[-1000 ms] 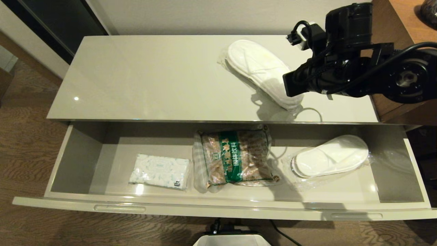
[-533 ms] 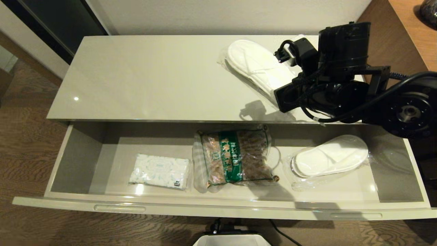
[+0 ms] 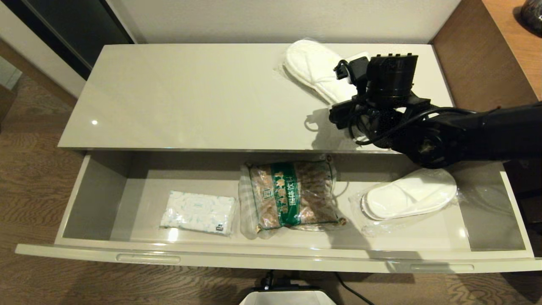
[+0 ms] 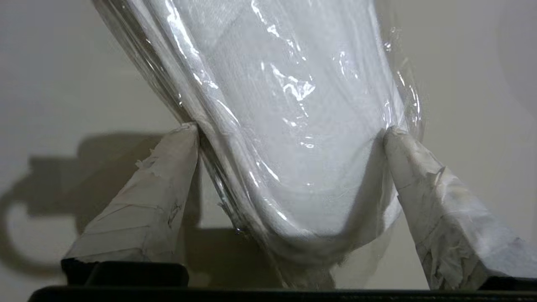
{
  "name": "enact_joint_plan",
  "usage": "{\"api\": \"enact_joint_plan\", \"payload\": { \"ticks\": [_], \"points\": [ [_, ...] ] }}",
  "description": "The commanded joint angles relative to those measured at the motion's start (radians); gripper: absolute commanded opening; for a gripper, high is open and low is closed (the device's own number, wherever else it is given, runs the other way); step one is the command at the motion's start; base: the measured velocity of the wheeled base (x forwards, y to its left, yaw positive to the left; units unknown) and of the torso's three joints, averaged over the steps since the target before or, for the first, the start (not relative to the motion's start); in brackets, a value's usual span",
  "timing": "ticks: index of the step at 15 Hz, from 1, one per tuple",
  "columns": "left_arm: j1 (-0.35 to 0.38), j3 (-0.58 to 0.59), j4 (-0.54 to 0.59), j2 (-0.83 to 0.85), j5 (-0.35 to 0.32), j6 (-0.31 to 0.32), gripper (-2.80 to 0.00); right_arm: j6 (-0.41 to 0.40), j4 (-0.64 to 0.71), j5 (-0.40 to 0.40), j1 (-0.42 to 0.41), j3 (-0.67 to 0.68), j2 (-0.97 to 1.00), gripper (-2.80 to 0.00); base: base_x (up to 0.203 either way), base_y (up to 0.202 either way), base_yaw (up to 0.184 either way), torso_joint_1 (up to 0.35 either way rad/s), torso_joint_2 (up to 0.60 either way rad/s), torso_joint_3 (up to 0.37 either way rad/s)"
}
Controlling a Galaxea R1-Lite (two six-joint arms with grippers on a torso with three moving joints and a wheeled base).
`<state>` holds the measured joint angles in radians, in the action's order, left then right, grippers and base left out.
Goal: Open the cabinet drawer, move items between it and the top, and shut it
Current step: Pick up the disposable slippers on the table
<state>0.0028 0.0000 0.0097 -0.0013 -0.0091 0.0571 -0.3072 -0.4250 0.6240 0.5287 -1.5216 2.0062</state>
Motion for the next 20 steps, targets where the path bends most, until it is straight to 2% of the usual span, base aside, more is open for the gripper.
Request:
{"api": "enact_joint_plan", "payload": {
  "ticks": [1,3,4,5,11,15,18,20],
  "points": [
    [0.000,0.000,0.001,0.001,-0.002,0.001,-2.80,-0.003,-0.036,0.017,-0.005,-0.015,0.079,0.00,0.000,0.000,0.000,0.000,0.00,0.000],
    [0.000,0.000,0.001,0.001,-0.002,0.006,-2.80,-0.006,-0.048,0.019,-0.002,-0.021,0.099,0.00,0.000,0.000,0.000,0.000,0.00,0.000],
    [0.000,0.000,0.001,0.001,-0.002,0.006,-2.80,-0.006,-0.048,0.022,-0.003,-0.020,0.103,-1.81,0.000,0.000,0.000,0.000,0.00,0.000],
    [0.000,0.000,0.001,0.003,-0.002,0.006,-2.80,-0.009,-0.051,0.043,-0.003,-0.020,0.107,-2.80,0.000,0.000,0.000,0.000,0.00,0.000],
    [0.000,0.000,0.001,0.003,-0.003,0.018,-2.80,-0.011,-0.058,0.063,-0.003,-0.020,0.070,-2.80,0.000,0.000,0.000,0.000,0.00,0.000],
    [0.000,0.000,0.001,0.003,-0.003,0.021,-2.80,0.005,-0.009,0.103,-0.012,0.008,-0.057,-2.80,0.000,0.000,0.000,0.000,0.00,0.000],
    [0.000,0.000,0.001,0.003,-0.005,0.035,-2.80,0.076,0.146,0.133,-0.030,0.013,-0.208,-2.80,0.000,0.000,0.000,0.000,0.00,0.000],
    [0.000,0.000,0.001,0.003,-0.005,0.042,-2.80,0.137,0.396,0.133,-0.033,0.006,-0.360,-2.80,0.000,0.000,0.000,0.000,0.00,0.000]
  ]
}}
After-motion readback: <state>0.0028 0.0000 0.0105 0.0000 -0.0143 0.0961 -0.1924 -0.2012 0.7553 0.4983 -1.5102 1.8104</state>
